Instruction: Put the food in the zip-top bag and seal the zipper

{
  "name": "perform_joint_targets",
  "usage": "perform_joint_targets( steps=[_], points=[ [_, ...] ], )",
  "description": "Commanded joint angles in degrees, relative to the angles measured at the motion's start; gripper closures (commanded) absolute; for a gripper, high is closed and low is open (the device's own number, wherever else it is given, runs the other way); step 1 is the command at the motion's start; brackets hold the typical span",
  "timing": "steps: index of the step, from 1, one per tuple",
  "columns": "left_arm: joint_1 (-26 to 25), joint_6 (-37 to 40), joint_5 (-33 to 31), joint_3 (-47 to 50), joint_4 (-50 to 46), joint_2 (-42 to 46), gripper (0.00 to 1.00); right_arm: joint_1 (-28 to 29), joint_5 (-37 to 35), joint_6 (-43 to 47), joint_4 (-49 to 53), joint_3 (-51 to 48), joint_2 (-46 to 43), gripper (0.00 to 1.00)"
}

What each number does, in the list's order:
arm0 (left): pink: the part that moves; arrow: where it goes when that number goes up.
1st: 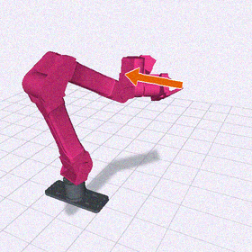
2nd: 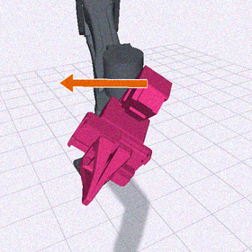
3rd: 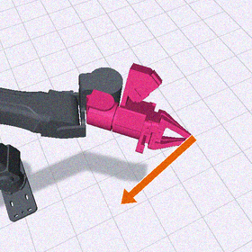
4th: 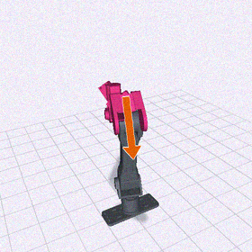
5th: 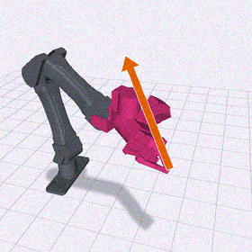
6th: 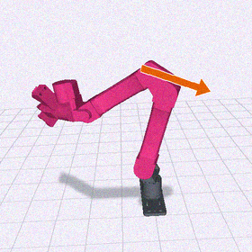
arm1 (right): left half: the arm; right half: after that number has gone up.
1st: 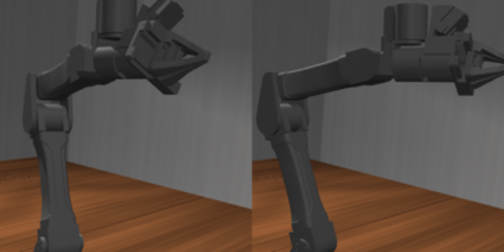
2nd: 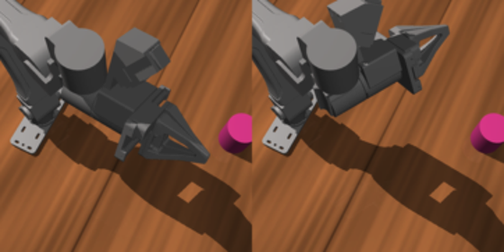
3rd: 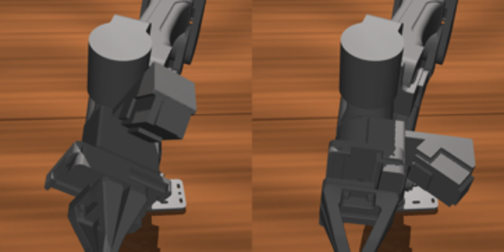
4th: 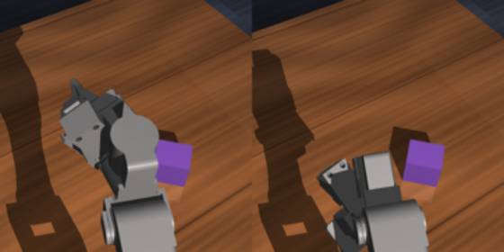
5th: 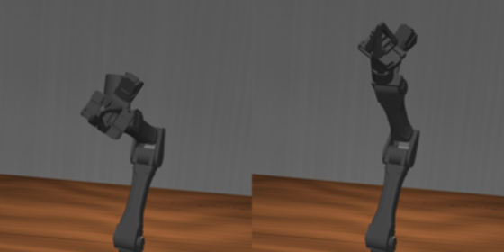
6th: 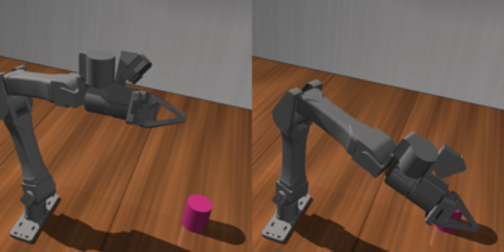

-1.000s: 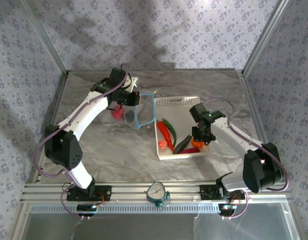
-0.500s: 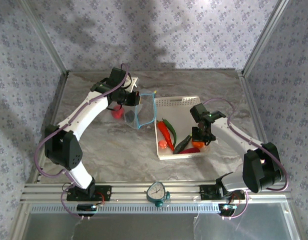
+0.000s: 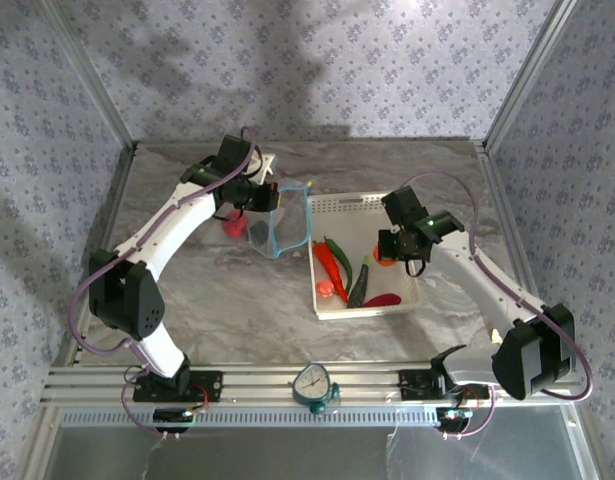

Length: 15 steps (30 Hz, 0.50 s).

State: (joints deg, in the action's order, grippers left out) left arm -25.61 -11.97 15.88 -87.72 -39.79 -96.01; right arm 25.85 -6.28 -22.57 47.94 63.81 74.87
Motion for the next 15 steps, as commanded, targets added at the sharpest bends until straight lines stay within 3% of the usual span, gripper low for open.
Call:
perform_joint_targets(
  steps=[1,15],
  points=[
    [0.3,0.5,1.2,-1.3,0.6,-0.5,0.99,1.4,1.5,2.0,-0.9,4.0,-0.5,1.00],
    [0.3,-0.1,2.0,-2.3,0.6,-1.0,0.99,10.8,11.2,4.3,-10.5,21.3,11.5,1.00]
  ],
)
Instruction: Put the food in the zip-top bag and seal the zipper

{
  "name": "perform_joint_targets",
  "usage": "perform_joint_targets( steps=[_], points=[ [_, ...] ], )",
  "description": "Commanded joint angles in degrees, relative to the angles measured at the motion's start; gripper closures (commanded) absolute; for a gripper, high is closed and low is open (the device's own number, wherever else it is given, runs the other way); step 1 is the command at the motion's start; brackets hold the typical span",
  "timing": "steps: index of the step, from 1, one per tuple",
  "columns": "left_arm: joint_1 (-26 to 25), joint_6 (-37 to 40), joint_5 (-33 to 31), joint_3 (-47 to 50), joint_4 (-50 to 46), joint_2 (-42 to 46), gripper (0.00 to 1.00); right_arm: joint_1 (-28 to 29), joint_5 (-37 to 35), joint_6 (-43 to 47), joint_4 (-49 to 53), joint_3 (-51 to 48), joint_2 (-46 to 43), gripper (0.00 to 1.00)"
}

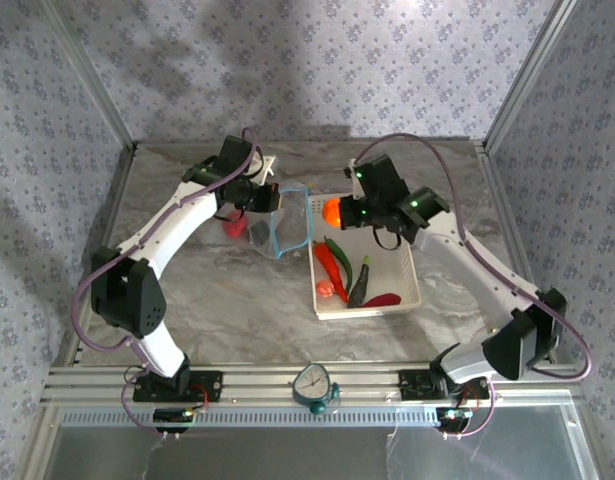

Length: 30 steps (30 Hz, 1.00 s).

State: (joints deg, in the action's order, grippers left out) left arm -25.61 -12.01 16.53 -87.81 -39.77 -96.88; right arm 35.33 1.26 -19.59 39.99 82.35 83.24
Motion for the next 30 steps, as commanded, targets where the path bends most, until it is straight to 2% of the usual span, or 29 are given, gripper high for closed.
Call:
perform_joint_targets(
  steps=[1,10,21,23,25,30],
  points=[
    [0.2,0.0,1.4,-2.4,0.6,-0.1,0.99,1.8,4.2,1.3,-3.0,3.8,4.5,1.00],
    [0.2,0.2,1.5,-3.1,0.5,0.4,0.99,3.9,9.2,1.3,-5.3,10.2,16.4,1.00],
    [0.4,0.3,1.7,-3.3,0.5,1.0,0.99,4.4,13.7,1.0,-5.3,13.9,25.3,1.00],
    [0.4,0.4,1.7,-3.5,0.4,1.1,0.99,4.5,14.1,0.9,-5.3,14.4,26.2,0.93],
    [0.4,0.5,1.7,-3.5,0.2,1.1,0.99,4.5,14.3,0.9,-5.2,14.8,26.6,0.79],
    [0.5,0.5,1.6,-3.5,0.1,1.3,0.99,4.4,13.2,1.4,-4.6,14.9,25.9,0.70]
  ],
)
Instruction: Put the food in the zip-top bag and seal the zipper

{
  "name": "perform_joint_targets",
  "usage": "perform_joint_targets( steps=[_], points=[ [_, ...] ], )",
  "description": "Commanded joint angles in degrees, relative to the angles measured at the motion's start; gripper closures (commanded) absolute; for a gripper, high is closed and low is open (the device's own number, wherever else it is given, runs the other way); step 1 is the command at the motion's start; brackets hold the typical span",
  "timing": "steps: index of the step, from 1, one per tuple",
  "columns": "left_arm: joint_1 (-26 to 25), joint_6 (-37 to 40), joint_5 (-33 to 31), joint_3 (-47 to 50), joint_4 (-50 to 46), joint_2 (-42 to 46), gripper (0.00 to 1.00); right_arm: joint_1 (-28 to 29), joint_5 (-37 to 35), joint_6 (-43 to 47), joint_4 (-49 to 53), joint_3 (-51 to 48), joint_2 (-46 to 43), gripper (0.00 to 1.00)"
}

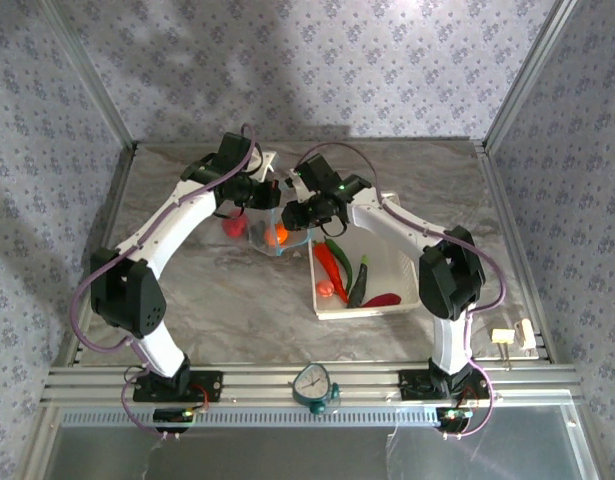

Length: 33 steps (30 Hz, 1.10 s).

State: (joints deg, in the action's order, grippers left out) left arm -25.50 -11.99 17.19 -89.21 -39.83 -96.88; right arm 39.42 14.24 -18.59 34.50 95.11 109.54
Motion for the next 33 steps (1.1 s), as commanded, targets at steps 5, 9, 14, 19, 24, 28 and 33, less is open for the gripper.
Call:
perform_joint_targets(
  steps=[5,9,14,19,24,28,33],
  points=[
    [0.4,0.5,0.9,-2.1,0.1,1.6,0.99,-0.4,-2.8,1.5,2.8,0.8,-3.8,0.69],
    [0.4,0.6,0.7,-1.5,0.1,2.3,0.99,-2.2,-9.9,2.4,6.4,-3.4,-9.1,0.69],
    [0.4,0.7,-0.1,-0.1,0.6,3.2,0.99,-4.2,-18.3,0.0,12.0,-12.1,-15.0,0.69],
    [0.4,1.1,-0.5,0.4,0.6,3.3,0.98,-5.3,-19.0,-3.3,13.7,-22.0,-20.4,0.62],
    [0.4,1.3,-0.8,1.0,0.6,3.2,0.99,-6.2,-17.5,-5.9,15.1,-26.3,-21.3,0.59],
    [0.5,1.1,-0.8,1.7,0.6,3.4,0.98,-7.6,-14.3,-8.5,10.4,-31.8,-20.0,0.58],
    [0.5,1.6,-1.0,1.8,0.6,3.6,0.99,-9.0,-14.6,-10.3,7.5,-34.1,-18.5,0.61]
  ],
)
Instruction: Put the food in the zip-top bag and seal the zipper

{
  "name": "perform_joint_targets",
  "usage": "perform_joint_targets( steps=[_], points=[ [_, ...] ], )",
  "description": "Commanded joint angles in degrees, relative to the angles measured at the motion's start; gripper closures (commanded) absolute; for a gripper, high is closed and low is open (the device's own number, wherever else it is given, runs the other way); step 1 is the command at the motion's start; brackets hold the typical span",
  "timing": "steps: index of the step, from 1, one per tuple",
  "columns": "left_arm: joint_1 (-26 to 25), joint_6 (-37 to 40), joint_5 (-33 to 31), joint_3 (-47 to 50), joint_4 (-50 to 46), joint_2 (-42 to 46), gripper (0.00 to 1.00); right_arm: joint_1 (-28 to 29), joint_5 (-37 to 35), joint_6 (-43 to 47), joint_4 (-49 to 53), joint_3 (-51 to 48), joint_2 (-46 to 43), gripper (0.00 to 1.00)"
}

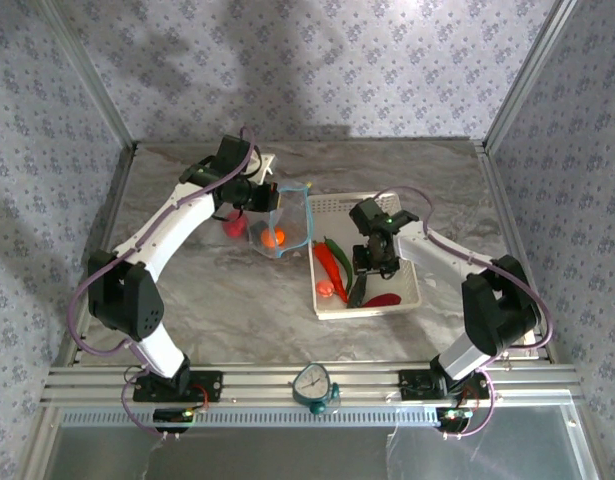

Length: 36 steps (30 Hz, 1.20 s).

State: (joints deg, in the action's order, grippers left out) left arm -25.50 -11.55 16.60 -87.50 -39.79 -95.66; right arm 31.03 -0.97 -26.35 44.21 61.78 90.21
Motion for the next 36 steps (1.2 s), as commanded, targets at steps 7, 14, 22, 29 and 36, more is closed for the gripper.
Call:
perform_joint_targets(
  steps=[7,14,22,29,36],
  points=[
    [0.8,0.9,-0.3,0.8,0.6,2.7,0.99,-1.2,2.0,-2.5,-4.7,-0.5,3.6,0.63],
    [1.0,1.1,-0.3,0.9,0.6,2.9,0.99,-2.2,2.5,-2.6,-6.3,-0.2,6.3,0.63],
    [1.3,1.1,-0.2,1.2,0.6,3.1,0.99,-2.9,2.9,-2.5,-6.7,-0.1,8.6,0.68],
    [1.4,1.0,0.0,1.0,0.6,2.9,0.99,-3.4,3.6,-2.3,-7.9,-0.5,8.7,0.84],
    [1.4,1.0,0.4,0.3,0.6,2.2,0.99,-3.7,-1.5,-3.5,-10.2,0.2,1.8,0.93]
  ],
)
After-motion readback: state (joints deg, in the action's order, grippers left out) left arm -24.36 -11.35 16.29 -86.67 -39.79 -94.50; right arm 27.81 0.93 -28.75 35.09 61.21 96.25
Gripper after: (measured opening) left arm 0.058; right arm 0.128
